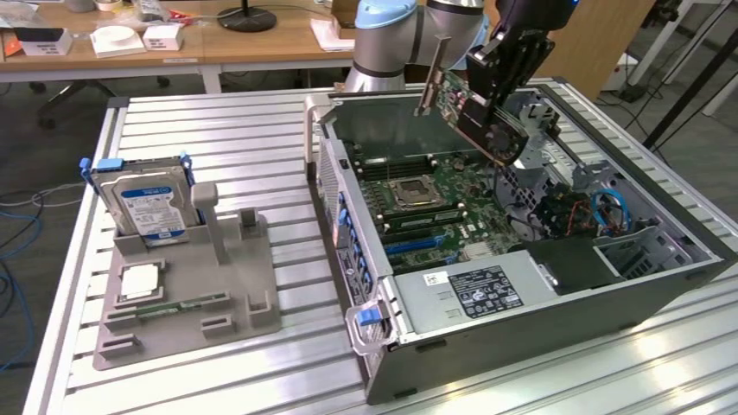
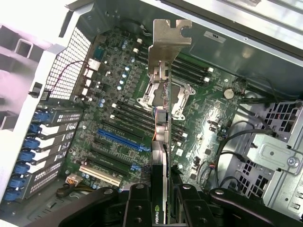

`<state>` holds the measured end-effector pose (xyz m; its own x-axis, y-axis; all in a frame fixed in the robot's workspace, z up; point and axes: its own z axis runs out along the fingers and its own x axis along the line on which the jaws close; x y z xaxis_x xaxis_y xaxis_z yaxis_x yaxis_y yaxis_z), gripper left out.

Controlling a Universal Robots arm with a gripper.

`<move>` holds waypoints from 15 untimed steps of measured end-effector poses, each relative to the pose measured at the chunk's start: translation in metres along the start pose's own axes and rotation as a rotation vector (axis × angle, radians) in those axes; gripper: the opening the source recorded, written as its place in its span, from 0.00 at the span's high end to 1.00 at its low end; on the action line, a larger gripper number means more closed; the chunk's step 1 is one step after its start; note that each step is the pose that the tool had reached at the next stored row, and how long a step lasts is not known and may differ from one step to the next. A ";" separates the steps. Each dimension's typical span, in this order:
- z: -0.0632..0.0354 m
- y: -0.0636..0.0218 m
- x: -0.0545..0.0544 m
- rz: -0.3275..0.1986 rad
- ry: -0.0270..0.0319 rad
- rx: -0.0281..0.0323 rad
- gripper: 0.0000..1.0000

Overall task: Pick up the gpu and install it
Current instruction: 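Insert the gpu into the slot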

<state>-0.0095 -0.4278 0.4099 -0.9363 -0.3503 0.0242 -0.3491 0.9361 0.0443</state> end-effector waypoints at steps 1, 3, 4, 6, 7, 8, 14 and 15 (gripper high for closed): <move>0.0001 0.0000 0.000 -0.003 0.0001 0.0000 0.74; 0.0001 0.0000 0.000 -0.014 0.0006 0.0002 0.74; 0.0001 0.0000 0.000 -0.020 0.0009 0.0005 0.74; 0.0002 0.0000 0.000 -0.035 0.0015 0.0008 0.74; 0.0003 0.0000 0.000 -0.042 0.0018 0.0009 0.74; 0.0003 0.0000 0.000 -0.049 0.0021 0.0011 0.74; 0.0005 0.0000 0.000 -0.093 0.0041 0.0022 0.74; 0.0005 0.0000 0.000 -0.100 0.0045 0.0024 0.74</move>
<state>-0.0095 -0.4278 0.4094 -0.8967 -0.4419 0.0242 -0.4407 0.8966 0.0443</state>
